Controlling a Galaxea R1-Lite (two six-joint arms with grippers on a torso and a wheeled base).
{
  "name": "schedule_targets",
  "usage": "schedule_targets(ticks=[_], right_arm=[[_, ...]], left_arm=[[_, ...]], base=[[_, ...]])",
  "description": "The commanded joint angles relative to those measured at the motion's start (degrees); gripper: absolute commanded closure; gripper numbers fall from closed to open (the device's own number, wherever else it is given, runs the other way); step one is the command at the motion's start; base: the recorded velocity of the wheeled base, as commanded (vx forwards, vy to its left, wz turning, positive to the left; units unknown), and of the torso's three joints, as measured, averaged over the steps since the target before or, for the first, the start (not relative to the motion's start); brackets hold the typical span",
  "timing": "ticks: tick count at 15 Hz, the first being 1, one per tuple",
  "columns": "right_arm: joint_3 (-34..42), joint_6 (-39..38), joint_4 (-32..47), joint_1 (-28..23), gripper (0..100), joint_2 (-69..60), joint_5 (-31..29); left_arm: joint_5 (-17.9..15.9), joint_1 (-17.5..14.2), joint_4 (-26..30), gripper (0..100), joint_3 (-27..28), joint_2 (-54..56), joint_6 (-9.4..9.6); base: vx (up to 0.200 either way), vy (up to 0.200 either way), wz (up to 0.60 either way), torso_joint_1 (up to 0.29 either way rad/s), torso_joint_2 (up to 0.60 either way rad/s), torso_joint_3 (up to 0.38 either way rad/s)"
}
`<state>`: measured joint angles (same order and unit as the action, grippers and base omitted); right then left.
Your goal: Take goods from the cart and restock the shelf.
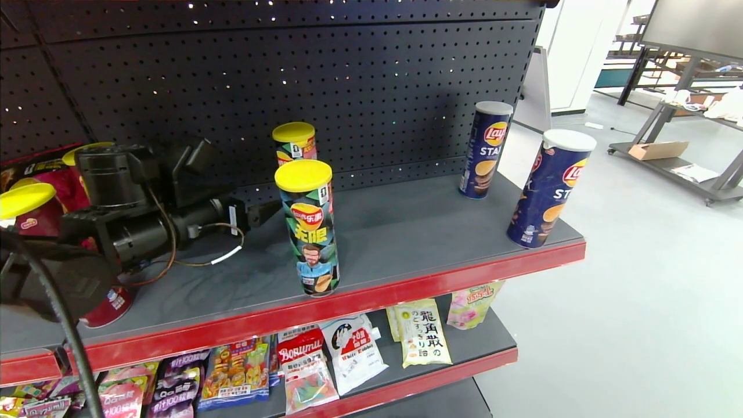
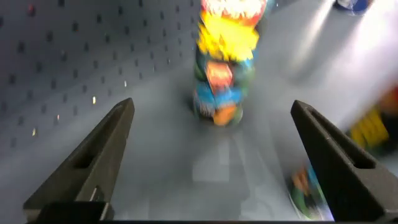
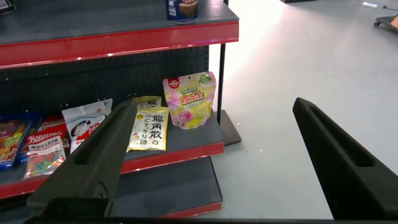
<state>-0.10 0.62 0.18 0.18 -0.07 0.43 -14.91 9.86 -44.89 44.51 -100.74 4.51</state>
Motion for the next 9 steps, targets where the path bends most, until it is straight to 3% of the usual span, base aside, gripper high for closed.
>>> schedule_targets(ticks=[1,4,6,7,9], right_arm=[[0.01,-0.01,-0.01,-0.01,0,0.07,0.10],[0.01,-0.09,-0.01,-0.01,0,0.07,0.19],[0.01,-0.18,-0.01,-0.01,0,0.07,0.45],[0.01,-0.18,-0.01,-0.01,0,0.07,0.54],[0.01,-0.18,-0.01,-0.01,0,0.07,1.16]], left_arm=[[-0.03,-0.55,-0.64,0,-7.51,7.40,-0.03],[0.14,-0.46,0.50,0,-14.98,16.81,-0.03],[0.23,-0.46,7.36,0,-17.44,25.07,-0.03],[0.14,-0.46,13.25,0,-18.14,30.43,-0.03],[0.14,-0.46,31.79,0,-18.49,47.48,-0.03]], base=[[0.000,0.000,0.00,0.000,0.00,0.000],[0.000,0.000,0.00,0.000,0.00,0.000],[0.000,0.000,0.00,0.000,0.00,0.000],[0.000,0.000,0.00,0.000,0.00,0.000],[0.000,0.000,0.00,0.000,0.00,0.000]])
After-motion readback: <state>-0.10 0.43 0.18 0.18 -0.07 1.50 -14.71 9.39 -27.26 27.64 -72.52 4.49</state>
